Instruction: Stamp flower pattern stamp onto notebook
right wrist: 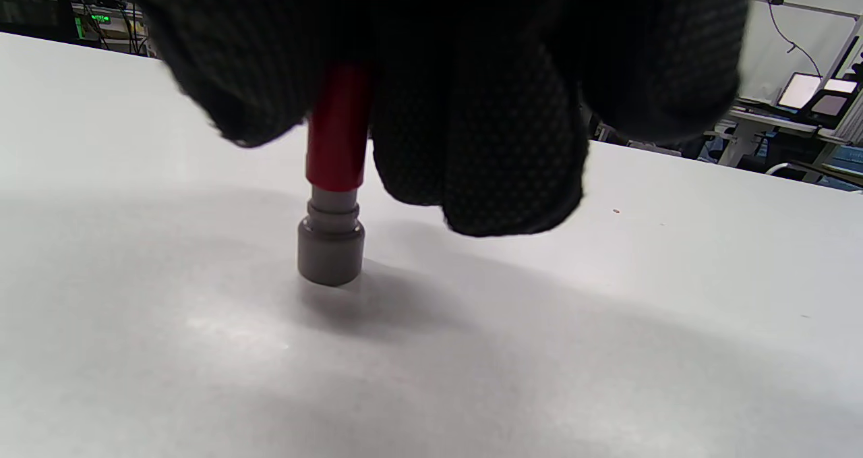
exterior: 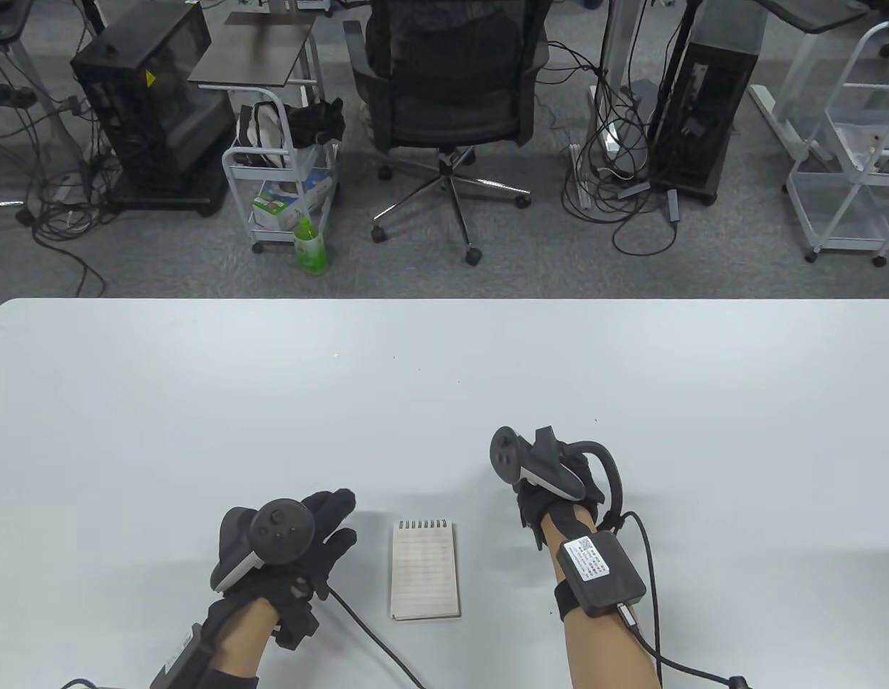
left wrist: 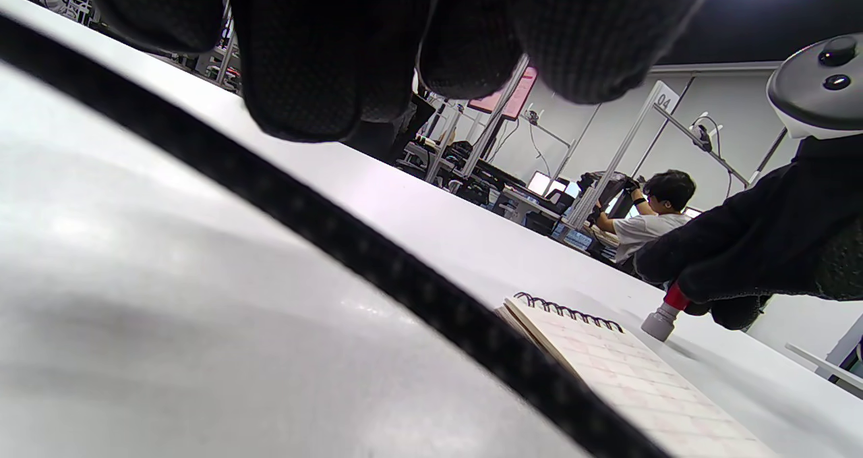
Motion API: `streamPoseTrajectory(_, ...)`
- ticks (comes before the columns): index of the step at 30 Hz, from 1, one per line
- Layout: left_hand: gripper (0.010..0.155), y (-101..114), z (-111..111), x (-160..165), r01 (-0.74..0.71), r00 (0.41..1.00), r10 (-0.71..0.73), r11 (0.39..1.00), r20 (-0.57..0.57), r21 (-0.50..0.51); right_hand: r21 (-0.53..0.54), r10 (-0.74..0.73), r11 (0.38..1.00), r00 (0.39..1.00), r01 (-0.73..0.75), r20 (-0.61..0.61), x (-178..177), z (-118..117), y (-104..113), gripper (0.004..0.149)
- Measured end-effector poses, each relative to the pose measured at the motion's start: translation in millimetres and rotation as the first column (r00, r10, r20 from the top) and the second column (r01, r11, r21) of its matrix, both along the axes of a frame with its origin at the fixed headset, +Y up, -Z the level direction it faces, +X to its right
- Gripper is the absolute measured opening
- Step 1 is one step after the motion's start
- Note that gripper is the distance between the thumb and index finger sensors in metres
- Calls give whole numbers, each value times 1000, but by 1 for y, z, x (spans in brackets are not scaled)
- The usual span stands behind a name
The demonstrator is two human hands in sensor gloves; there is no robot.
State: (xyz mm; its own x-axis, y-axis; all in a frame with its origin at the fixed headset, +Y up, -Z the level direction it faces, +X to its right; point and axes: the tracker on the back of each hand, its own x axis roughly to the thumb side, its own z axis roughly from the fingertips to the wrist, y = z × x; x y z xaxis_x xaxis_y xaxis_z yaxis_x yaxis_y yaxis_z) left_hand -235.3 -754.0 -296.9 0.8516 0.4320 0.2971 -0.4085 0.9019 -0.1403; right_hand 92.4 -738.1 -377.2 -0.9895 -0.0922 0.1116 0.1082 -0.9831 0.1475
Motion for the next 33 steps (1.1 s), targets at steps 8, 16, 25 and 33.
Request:
streamPoseTrajectory(8,63,0,0,-1,-5,1000,5,1000,-5,-18,-9,-87,996,996,87,25,18,9,16,66)
streamPoseTrajectory(16,66,1,0,-2,32,999,-32,999,-6,-16,58,-335,940,942,335,-11,48,55,19,77)
streamPoseTrajectory(25,72,2,2,4,124,992,-124,992,6,-12,98,-271,957,962,274,-45,71,81,-3,84)
streamPoseTrajectory(33,72,0,3,8,160,987,-160,987,5,-15,64,-254,964,964,260,-79,66,85,-12,82)
